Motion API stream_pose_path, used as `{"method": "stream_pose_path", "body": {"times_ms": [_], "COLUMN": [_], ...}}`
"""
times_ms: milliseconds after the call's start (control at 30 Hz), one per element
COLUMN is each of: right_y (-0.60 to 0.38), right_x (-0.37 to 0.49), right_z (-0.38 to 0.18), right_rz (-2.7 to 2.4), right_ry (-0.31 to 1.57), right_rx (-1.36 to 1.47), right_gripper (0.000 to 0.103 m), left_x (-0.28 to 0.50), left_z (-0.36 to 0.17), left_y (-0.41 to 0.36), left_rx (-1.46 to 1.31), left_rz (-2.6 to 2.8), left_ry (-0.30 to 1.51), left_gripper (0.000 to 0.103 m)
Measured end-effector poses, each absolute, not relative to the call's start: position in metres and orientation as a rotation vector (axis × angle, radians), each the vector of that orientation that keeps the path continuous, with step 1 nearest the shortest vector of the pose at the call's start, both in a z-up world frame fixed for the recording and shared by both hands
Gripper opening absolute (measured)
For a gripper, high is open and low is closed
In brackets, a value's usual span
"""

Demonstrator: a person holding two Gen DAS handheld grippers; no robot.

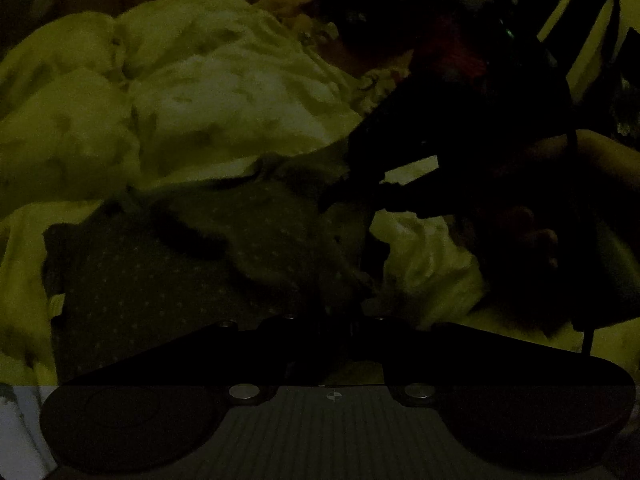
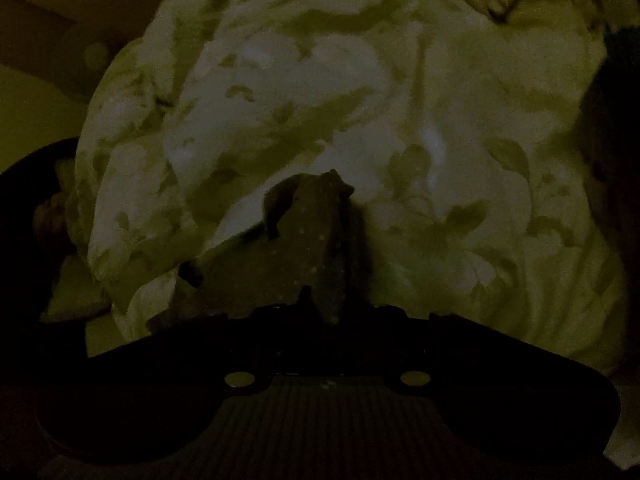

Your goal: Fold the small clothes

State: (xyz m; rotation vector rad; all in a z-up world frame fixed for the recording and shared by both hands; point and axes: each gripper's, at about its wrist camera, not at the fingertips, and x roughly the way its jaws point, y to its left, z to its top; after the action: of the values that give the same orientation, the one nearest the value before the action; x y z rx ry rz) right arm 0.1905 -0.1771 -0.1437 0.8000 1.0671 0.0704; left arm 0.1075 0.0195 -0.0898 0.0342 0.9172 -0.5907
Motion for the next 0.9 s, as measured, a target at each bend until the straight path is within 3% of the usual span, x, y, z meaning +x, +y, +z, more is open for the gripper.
{"method": "stream_pose_path", "body": {"times_ms": [400,800,900], "right_y": [-0.07,0.034,0.046], "right_x": [0.21,0.246,0.247], "right_z": [-0.094,-0.128,-0.136], "right_rz": [0.324,0.439,0.44], "right_ry": [1.024,1.162,1.181], "right_rx": [0.656,0.498,0.468], "right_gripper": [0.016,0.016,0.02], "left_x": [0.084,0.092,0.094], "left_z": [-0.076,-0.121,-0.129], "left_y": [0.115,0.179,0.185], "left_rx": [-0.068,-0.206,-0.22], "left_rz": [-0.35,-0.139,-0.114], "left_ry": [0.897,1.07,1.106], "left_gripper": [0.078,0.08,0.08]}}
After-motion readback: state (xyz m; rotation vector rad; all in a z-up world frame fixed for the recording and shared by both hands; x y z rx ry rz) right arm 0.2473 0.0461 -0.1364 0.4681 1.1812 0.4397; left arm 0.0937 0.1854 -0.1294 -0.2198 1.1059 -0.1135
